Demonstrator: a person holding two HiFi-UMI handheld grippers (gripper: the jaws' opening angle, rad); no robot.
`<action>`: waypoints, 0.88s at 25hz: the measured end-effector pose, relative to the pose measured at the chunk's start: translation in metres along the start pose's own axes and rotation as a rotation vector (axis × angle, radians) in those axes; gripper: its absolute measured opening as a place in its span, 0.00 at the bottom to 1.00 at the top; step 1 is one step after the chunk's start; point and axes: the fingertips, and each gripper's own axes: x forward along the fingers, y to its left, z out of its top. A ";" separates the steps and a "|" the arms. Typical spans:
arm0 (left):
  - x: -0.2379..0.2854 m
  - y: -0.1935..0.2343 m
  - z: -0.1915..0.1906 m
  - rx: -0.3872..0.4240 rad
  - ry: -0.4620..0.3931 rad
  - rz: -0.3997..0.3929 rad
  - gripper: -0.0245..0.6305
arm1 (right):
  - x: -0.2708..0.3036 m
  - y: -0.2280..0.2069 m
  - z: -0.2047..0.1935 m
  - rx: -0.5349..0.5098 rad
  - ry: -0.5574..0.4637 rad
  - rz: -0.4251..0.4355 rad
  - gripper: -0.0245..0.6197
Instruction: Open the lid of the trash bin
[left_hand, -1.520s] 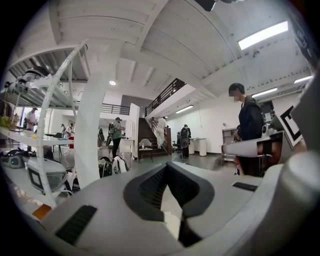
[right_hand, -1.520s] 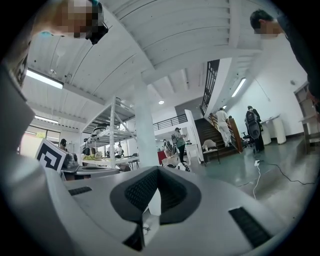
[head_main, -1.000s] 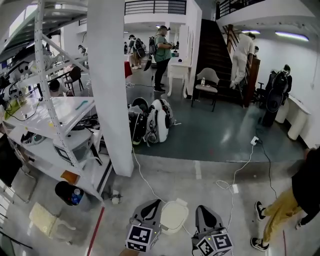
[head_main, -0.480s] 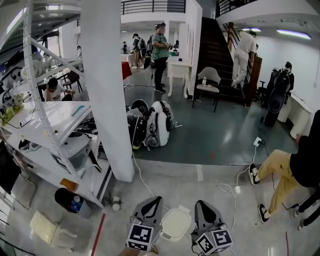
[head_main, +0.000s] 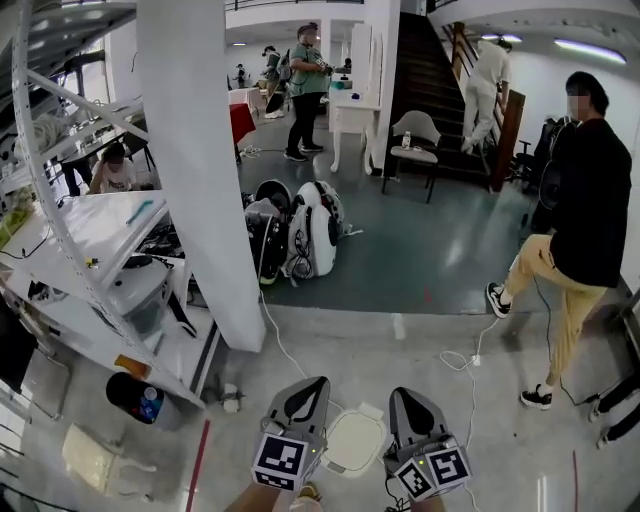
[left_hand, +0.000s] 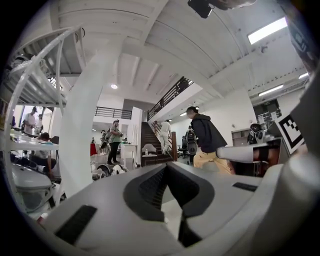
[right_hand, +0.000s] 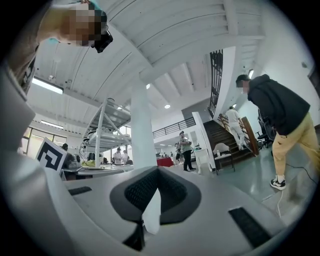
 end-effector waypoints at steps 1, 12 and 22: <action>0.002 0.001 -0.002 0.001 0.004 -0.001 0.03 | 0.003 -0.001 -0.001 -0.004 0.003 0.001 0.09; 0.019 0.002 -0.038 -0.023 0.052 -0.014 0.03 | 0.022 -0.009 -0.040 -0.013 0.042 0.004 0.09; 0.011 -0.016 -0.098 0.001 0.126 0.000 0.04 | 0.008 -0.007 -0.101 0.044 0.137 0.010 0.09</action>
